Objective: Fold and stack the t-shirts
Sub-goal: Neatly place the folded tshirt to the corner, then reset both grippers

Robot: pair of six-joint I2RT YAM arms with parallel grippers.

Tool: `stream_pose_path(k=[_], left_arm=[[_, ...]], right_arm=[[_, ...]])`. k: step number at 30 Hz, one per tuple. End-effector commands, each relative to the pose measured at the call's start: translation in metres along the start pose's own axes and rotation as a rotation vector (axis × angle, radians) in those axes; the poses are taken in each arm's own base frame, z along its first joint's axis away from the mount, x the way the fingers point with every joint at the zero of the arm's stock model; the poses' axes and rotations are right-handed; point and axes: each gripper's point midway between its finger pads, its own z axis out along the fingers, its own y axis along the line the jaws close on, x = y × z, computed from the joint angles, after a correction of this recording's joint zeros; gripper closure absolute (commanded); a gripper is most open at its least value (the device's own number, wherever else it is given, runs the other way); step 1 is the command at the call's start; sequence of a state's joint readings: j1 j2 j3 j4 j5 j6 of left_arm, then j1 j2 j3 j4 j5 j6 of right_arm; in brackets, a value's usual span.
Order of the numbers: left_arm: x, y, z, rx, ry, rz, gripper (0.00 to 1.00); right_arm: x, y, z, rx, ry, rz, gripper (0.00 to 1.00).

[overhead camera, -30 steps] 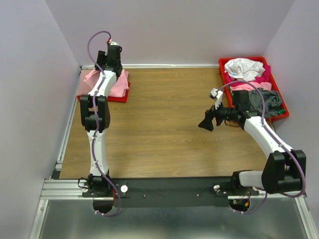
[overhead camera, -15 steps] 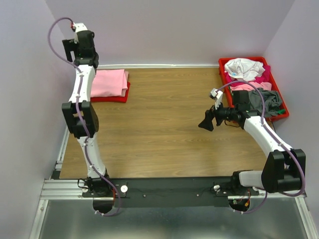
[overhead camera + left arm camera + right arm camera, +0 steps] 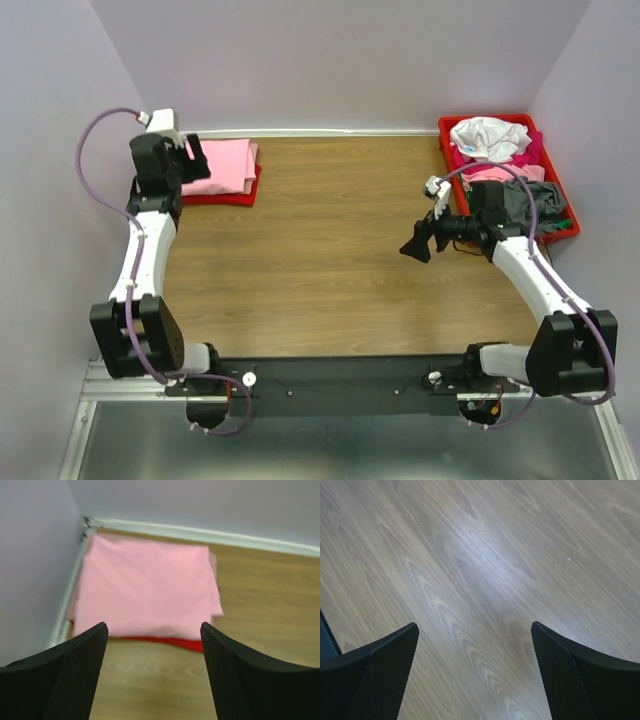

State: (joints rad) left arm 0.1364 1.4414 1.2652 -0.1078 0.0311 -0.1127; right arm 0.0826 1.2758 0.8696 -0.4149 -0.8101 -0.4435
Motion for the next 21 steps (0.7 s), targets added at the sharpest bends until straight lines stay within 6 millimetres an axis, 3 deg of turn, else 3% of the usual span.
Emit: stream_pose_path(k=[1,2,3,4,7,10,12,13,16,21], left_arm=[[-0.008,-0.061,-0.056,0.341,-0.087,-0.066,0.18],[-0.002,-0.076,-0.08,0.435,-0.095,-0.056,0.18],[0.0,-0.081,-0.091,0.467,-0.098,-0.059,0.18],[-0.008,-0.086,-0.112,0.497,-0.139,-0.048,0.16],[0.005,-0.088,-0.139,0.511,-0.164,-0.024,0.11],[0.011,-0.084,-0.151,0.476,-0.184,-0.009,0.11],[0.017,-0.08,-0.156,0.446,-0.194,0.003,0.11],[0.022,-0.08,-0.16,0.448,-0.198,0.006,0.11],[0.024,-0.086,-0.168,0.475,-0.213,0.004,0.11],[0.024,-0.089,-0.178,0.482,-0.23,0.009,0.1]], right_arm=[[-0.009,-0.009,-0.016,0.09,-0.014,-0.058,0.0],[-0.012,-0.012,-0.02,0.124,-0.015,-0.073,0.0],[-0.014,-0.018,-0.024,0.167,-0.017,-0.079,0.0],[-0.023,-0.029,-0.036,0.273,-0.033,-0.08,0.0],[-0.047,-0.054,-0.067,0.511,-0.08,-0.061,0.0],[-0.069,-0.082,-0.109,0.785,-0.15,-0.008,0.0],[-0.084,-0.092,-0.135,0.936,-0.268,0.121,0.0],[-0.082,-0.101,-0.149,1.035,-0.297,0.203,0.0],[-0.083,-0.104,-0.163,1.109,-0.309,0.221,0.0],[-0.079,-0.102,-0.166,1.12,-0.316,0.233,0.0]])
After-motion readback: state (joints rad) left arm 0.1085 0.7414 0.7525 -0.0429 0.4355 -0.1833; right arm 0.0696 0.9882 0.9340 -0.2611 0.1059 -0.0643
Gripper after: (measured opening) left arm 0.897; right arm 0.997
